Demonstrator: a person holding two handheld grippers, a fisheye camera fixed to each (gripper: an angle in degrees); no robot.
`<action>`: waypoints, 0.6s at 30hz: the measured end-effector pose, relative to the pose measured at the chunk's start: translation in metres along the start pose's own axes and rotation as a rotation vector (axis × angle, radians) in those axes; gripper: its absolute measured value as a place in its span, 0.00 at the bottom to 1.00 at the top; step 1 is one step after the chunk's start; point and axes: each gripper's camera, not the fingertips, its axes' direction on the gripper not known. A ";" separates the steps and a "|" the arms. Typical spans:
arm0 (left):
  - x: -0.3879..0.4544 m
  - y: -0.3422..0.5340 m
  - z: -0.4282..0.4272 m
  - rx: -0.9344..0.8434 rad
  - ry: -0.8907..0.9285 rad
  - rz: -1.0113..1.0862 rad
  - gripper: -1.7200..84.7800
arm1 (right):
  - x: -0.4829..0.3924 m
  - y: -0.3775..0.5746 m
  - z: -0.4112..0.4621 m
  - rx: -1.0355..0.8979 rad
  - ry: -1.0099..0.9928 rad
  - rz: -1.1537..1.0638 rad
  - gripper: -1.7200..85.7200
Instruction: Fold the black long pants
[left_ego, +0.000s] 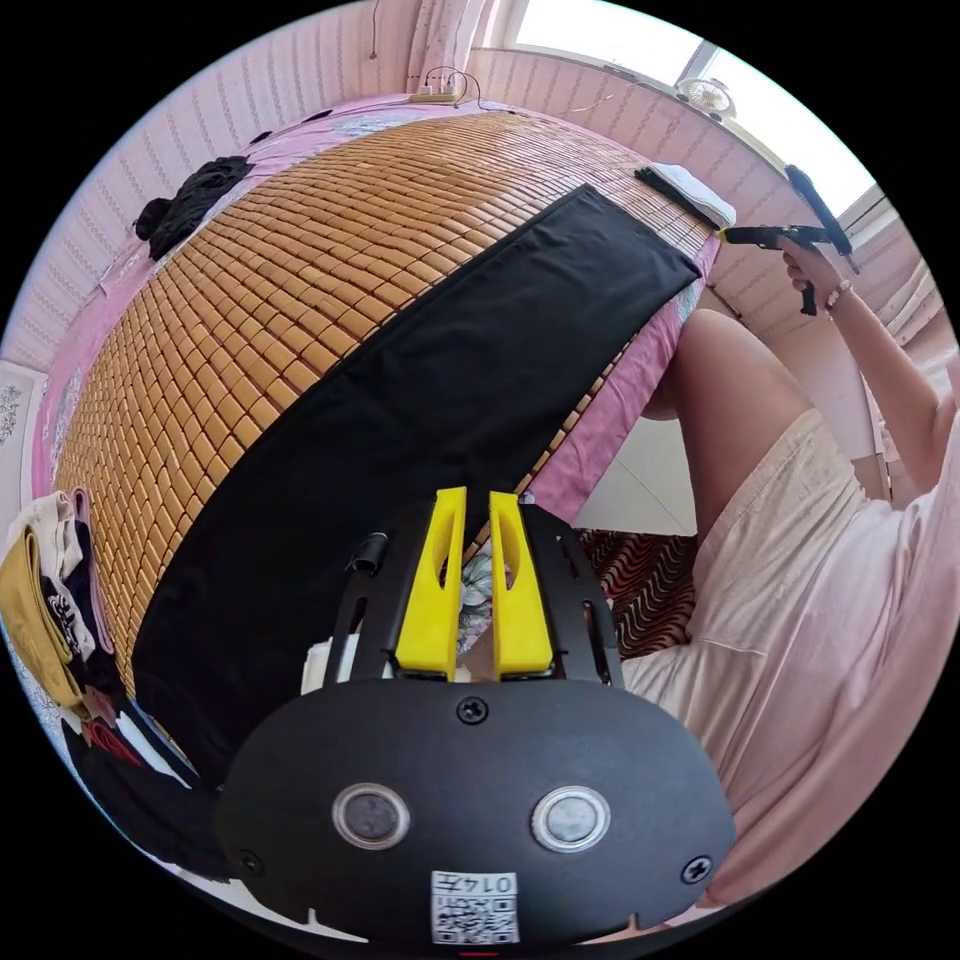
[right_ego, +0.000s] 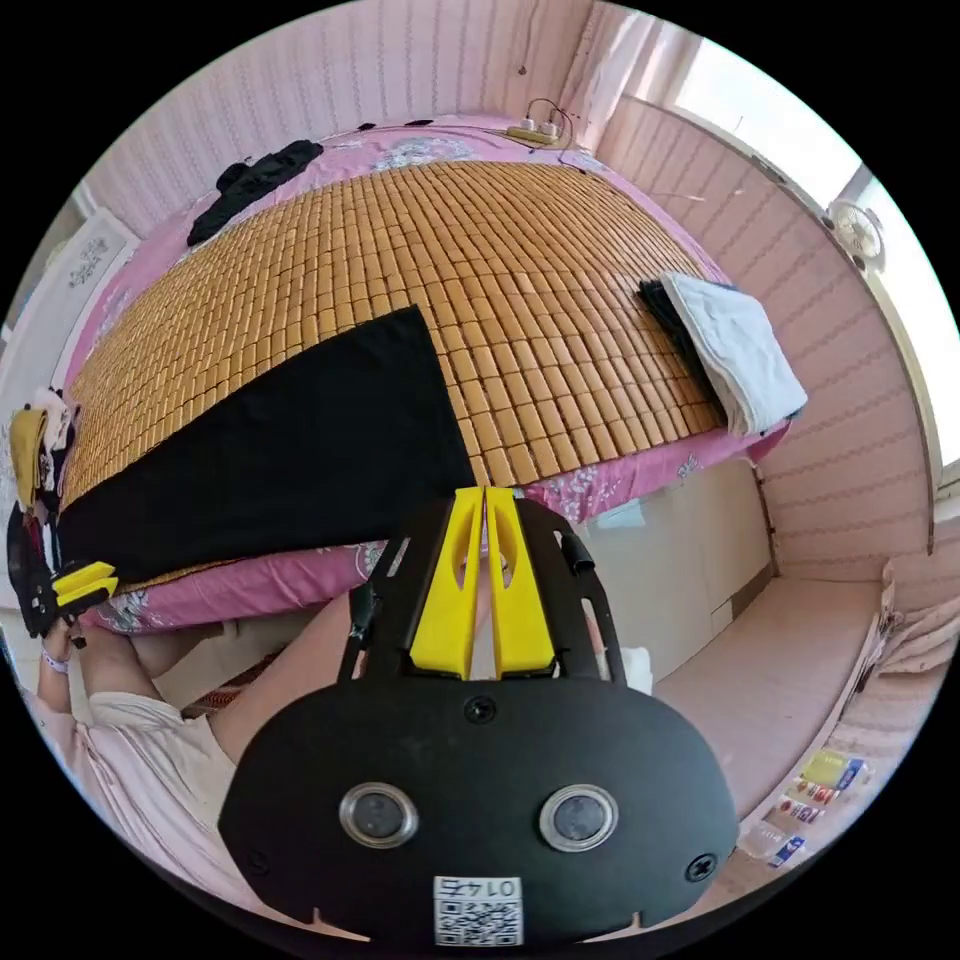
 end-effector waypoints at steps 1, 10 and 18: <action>-0.001 -0.003 0.003 -0.028 -0.004 0.001 0.07 | -0.041 -0.023 -0.002 0.015 -0.113 -0.114 0.02; 0.012 -0.008 0.024 -0.087 -0.074 0.064 0.01 | -0.395 -0.119 0.042 -0.146 -0.349 -0.938 0.01; 0.007 0.003 0.020 -0.036 -0.028 0.039 0.01 | -0.501 -0.155 0.059 -0.339 -0.103 -1.104 0.01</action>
